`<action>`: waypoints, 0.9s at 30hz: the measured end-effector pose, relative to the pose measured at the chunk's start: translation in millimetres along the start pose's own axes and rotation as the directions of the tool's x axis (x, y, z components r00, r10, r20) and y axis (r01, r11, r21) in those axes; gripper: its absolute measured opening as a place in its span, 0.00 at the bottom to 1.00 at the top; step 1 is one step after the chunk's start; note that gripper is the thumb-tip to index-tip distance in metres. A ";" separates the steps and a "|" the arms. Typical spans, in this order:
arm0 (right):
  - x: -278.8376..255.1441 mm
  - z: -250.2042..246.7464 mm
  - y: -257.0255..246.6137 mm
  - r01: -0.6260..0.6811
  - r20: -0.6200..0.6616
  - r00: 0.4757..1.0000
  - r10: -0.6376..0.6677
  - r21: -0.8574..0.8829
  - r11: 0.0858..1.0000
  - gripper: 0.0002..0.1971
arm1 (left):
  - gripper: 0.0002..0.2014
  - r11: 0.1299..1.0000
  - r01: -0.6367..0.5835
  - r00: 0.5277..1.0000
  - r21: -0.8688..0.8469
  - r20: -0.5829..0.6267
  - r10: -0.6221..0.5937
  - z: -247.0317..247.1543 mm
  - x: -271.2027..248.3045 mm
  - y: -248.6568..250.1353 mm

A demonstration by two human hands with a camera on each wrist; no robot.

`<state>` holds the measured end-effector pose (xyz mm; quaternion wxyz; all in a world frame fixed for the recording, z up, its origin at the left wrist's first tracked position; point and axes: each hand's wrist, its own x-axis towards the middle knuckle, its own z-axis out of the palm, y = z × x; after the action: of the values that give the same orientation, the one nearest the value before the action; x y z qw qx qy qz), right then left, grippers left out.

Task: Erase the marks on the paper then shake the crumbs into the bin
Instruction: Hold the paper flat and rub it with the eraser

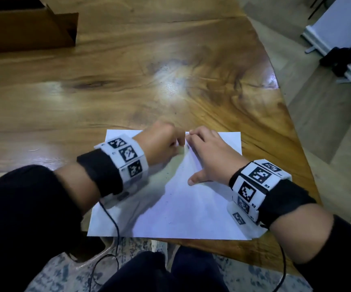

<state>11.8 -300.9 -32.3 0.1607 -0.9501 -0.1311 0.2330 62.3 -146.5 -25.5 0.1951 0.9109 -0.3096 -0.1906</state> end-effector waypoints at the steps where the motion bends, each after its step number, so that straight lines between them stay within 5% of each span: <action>1: -0.3 -0.1 -0.2 -0.002 -0.003 1.000 0.002 0.000 1.000 0.52 | 0.07 0.999 0.032 0.998 0.002 -0.053 -0.032 -0.9 5.7 0.6; 4: -0.7 -0.2 0.2 -0.003 -0.009 1.000 0.003 0.005 1.000 0.53 | 0.04 0.999 0.047 0.999 0.005 -0.023 -0.047 5.4 -4.0 1.4; 8: 0.4 1.3 1.7 -0.003 -0.004 1.000 0.003 0.040 0.999 0.56 | 0.03 0.998 -0.070 0.972 -0.001 0.225 0.068 16.3 -36.5 -1.0; 16: 1.1 3.2 3.7 0.008 -0.004 1.000 -0.008 0.011 1.000 0.56 | 0.02 1.000 -0.014 0.991 -0.007 -0.135 0.013 6.9 2.4 -15.9; 23: 1.0 3.2 4.5 0.010 0.012 1.000 -0.011 0.051 0.999 0.57 | 0.02 0.989 -0.121 0.981 -0.084 0.144 0.132 24.3 -51.1 -12.5; 25: 0.5 3.4 4.6 0.015 0.008 1.000 -0.015 0.044 0.999 0.56 | 0.04 0.994 -0.088 0.987 -0.063 0.131 0.096 14.9 -40.2 -11.8; 27: 0.3 3.4 4.9 0.016 0.006 1.000 -0.016 0.040 0.999 0.56 | 0.05 0.997 0.036 0.999 -0.072 -0.020 -0.037 5.2 -24.5 -14.1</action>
<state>11.3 -304.4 -37.2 0.1810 -0.9449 -0.1345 0.2371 48.7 -121.8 -31.1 0.2274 0.9108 -0.2838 -0.1955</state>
